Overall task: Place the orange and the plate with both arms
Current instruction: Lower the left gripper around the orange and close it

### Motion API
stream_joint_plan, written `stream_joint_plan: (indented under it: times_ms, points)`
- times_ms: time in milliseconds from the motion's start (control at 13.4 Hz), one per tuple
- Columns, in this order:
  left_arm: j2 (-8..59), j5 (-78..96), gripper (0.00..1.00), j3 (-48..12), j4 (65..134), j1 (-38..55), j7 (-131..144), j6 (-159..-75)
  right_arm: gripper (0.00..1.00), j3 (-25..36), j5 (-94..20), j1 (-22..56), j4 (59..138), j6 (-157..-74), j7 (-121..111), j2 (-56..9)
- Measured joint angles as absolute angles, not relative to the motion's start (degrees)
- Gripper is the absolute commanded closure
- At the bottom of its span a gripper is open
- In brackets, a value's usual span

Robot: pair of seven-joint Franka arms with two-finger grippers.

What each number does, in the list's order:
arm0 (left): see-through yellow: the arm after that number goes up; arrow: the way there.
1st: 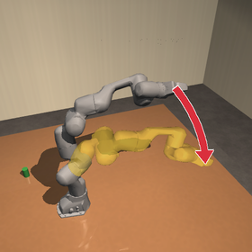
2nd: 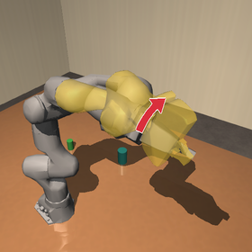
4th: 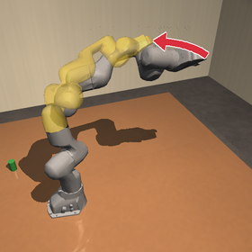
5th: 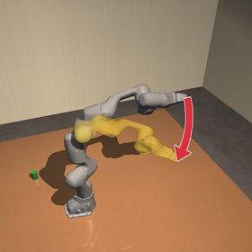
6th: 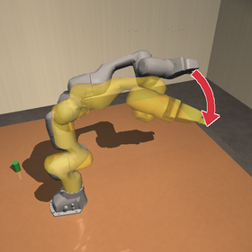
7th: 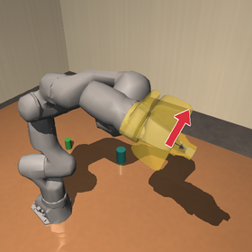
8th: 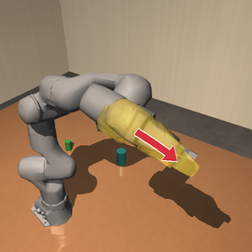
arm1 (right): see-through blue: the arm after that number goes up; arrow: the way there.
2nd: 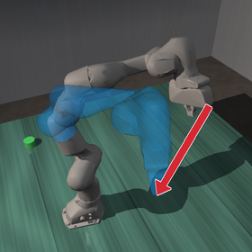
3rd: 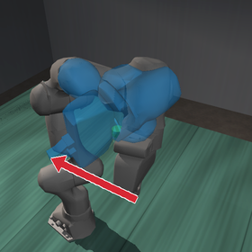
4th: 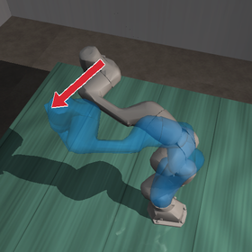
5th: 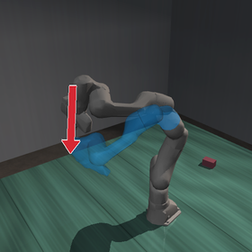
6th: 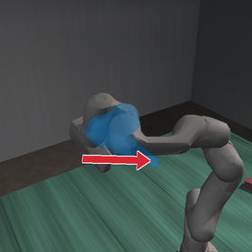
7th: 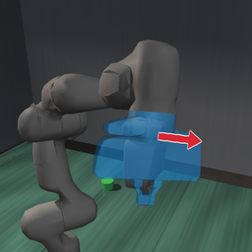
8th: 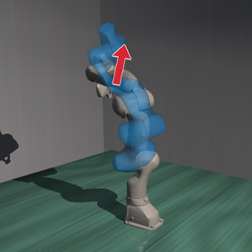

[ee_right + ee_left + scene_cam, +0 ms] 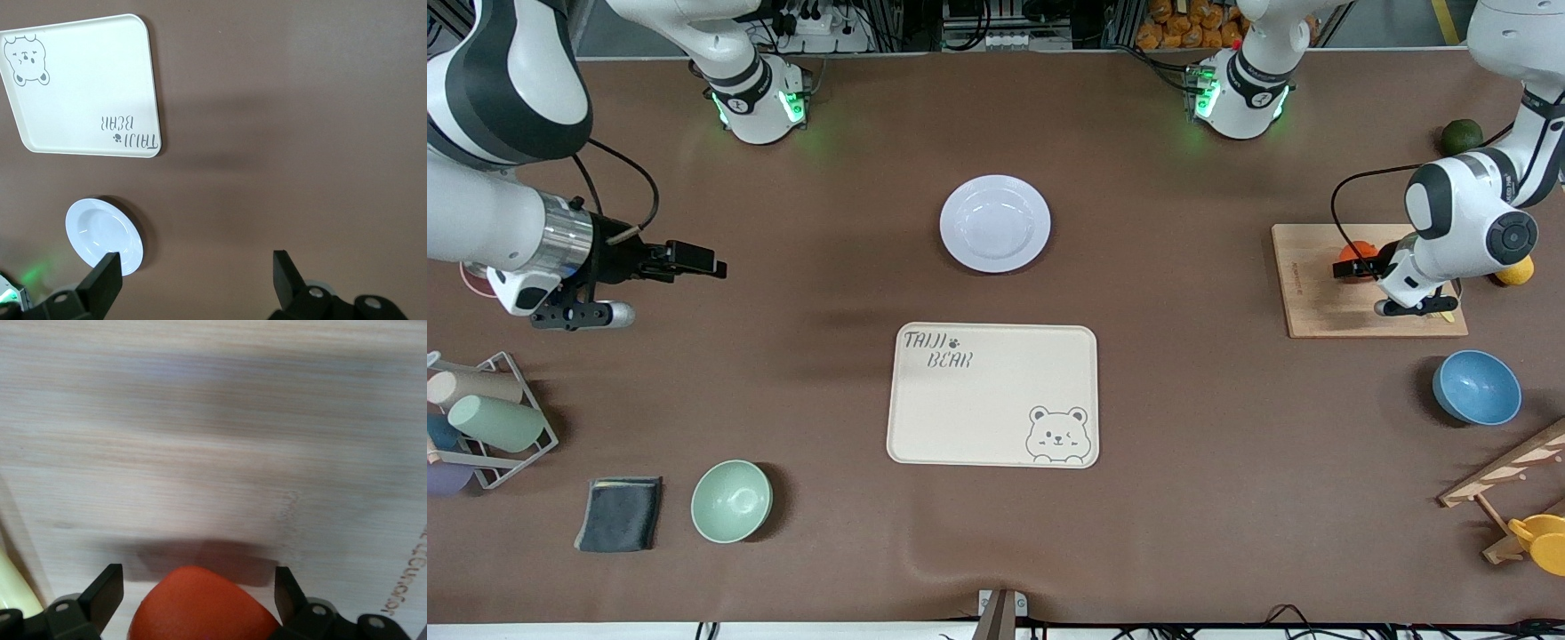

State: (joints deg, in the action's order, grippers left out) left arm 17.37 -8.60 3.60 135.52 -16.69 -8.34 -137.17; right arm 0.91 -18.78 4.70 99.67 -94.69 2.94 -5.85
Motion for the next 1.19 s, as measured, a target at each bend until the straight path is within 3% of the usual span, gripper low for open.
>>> stream_joint_plan:
  times_ms: [298, 372, 447, 596, 1192]
  points:
    - [17.37, -5.85, 0.07, 3.50, 134.68, -16.66, -8.32, -133.34, 0.00, 0.94, -18.78, 4.70, 99.67, -94.69, 2.94, -5.85]
    - [17.37, -5.06, 0.19, 3.42, 134.23, -16.63, -8.32, -131.85, 0.00, 0.96, -18.78, 4.69, 99.67, -94.69, 2.94, -5.85]
    - [17.38, -4.70, 0.46, 3.36, 133.79, -16.63, -8.32, -130.48, 0.00, 0.98, -18.78, 4.68, 99.67, -94.69, 2.94, -5.85]
    - [17.41, -4.60, 0.90, 3.33, 133.05, -16.63, -8.33, -128.94, 0.00, 1.00, -18.78, 4.68, 99.67, -94.69, 2.94, -5.85]
    - [17.90, -4.60, 0.97, 2.99, 131.42, -16.41, -8.34, -128.04, 0.00, 1.02, -18.78, 4.68, 99.67, -94.69, 2.84, -5.85]
